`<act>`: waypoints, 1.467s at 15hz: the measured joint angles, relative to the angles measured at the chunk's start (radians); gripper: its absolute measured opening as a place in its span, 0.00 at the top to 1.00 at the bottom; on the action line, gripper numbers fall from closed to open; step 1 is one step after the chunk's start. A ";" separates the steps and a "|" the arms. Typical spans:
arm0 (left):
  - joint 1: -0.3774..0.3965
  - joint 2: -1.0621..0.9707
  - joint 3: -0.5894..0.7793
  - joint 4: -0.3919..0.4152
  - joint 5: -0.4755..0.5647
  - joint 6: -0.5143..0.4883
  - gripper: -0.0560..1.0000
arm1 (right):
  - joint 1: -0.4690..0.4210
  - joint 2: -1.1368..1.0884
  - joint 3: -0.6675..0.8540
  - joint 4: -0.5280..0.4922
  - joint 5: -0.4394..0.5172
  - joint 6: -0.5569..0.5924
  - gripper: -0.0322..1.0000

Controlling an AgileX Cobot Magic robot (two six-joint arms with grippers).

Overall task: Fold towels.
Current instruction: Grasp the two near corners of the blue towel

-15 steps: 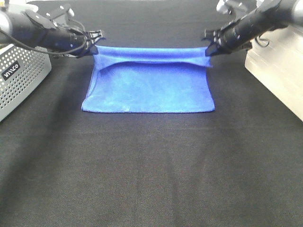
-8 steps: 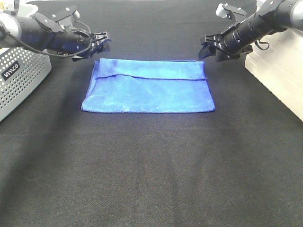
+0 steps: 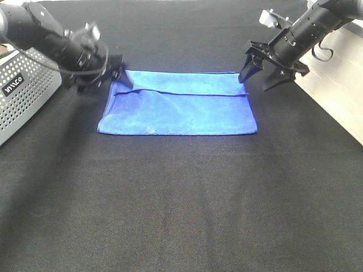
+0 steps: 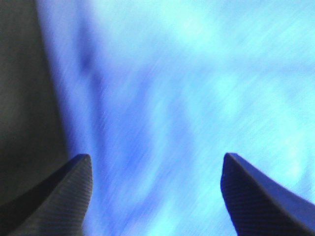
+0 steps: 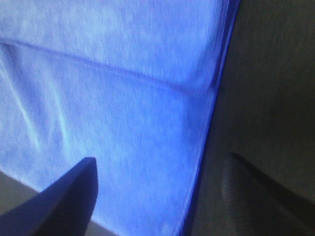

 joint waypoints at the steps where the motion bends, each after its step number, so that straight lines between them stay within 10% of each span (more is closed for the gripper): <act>1: 0.000 -0.032 0.060 0.042 -0.001 -0.041 0.29 | 0.000 -0.019 0.057 0.000 0.000 0.002 0.32; 15: -0.052 -0.073 0.252 0.004 -0.182 -0.145 0.30 | 0.009 -0.071 0.335 0.019 -0.159 -0.077 0.33; 17: -0.069 -0.065 0.248 -0.001 -0.190 -0.143 0.42 | 0.041 -0.063 0.335 0.032 -0.180 -0.083 0.46; 20: -0.069 -0.053 0.247 -0.004 -0.159 -0.147 0.90 | 0.048 -0.050 0.335 0.036 -0.190 -0.037 0.90; 22: -0.068 -0.052 0.242 -0.005 -0.112 -0.147 0.93 | 0.048 -0.049 0.335 0.038 -0.180 -0.004 0.97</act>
